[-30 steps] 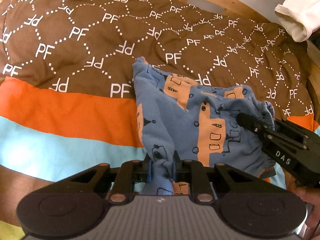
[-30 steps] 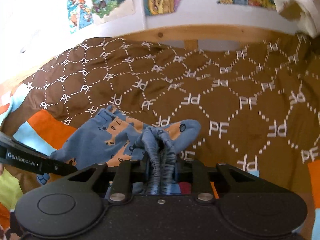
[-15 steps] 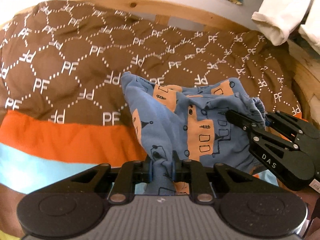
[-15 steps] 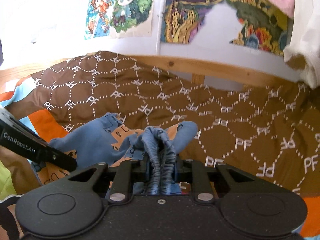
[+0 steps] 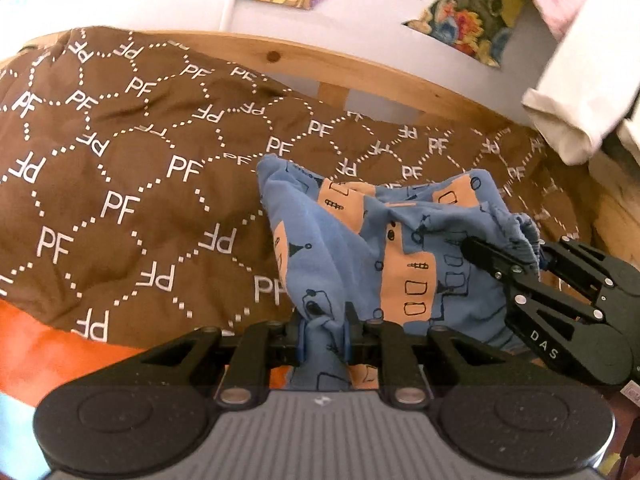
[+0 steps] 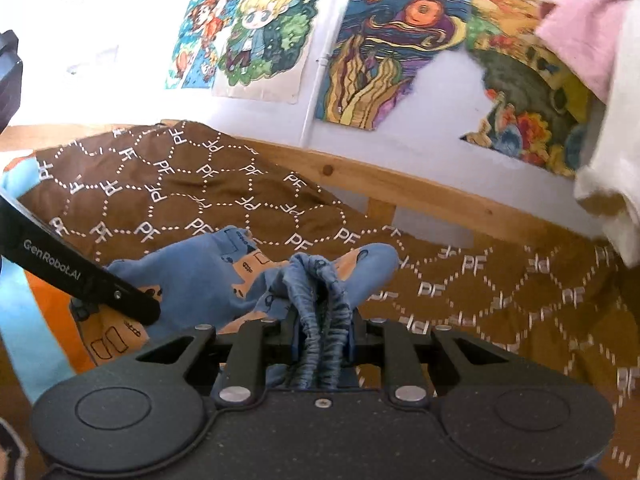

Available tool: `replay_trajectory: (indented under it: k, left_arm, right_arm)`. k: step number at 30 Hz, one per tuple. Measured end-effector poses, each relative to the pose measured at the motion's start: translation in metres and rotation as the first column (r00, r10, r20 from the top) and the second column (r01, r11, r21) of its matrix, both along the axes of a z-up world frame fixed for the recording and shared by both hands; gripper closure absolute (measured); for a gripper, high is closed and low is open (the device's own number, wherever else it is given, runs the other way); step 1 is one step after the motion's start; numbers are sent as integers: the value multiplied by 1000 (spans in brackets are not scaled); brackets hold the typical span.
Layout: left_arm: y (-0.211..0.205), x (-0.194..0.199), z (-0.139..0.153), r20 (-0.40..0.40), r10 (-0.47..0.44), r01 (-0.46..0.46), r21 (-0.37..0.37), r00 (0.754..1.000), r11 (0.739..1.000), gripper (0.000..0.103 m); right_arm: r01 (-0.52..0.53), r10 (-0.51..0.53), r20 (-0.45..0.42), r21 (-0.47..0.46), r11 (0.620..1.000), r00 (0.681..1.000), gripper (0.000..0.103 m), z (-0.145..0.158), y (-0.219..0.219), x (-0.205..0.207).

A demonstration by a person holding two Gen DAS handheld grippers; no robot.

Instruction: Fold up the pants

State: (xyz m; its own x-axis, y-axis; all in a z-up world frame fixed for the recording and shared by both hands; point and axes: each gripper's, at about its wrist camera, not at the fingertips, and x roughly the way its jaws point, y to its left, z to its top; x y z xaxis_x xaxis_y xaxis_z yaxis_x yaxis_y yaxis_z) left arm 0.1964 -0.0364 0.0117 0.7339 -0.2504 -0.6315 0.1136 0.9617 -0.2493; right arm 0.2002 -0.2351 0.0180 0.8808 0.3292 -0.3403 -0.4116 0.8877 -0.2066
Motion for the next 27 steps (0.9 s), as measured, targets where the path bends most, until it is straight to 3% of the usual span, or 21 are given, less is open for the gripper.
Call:
replay_trajectory:
  k: [6, 12, 22, 25, 27]
  left_arm:
    - [6, 23, -15, 0, 13, -13, -20, 1000, 1000, 84]
    - [8, 35, -36, -81, 16, -17, -10, 997, 1000, 84]
    - [9, 39, -33, -113, 14, -12, 19, 993, 1000, 78]
    - [13, 39, -35, -138, 36, -31, 39, 990, 999, 67]
    - [16, 38, -36, -146, 51, -44, 47, 988, 998, 56]
  right_arm:
    - [5, -6, -10, -64, 998, 1000, 81, -6, 7, 29]
    - [38, -44, -113, -54, 998, 993, 81, -33, 8, 46]
    - [60, -64, -147, -29, 998, 987, 78, -40, 2, 48]
    - [80, -83, -171, -24, 996, 982, 68, -42, -2, 52]
    - [103, -105, -187, -16, 995, 977, 50, -44, -6, 53]
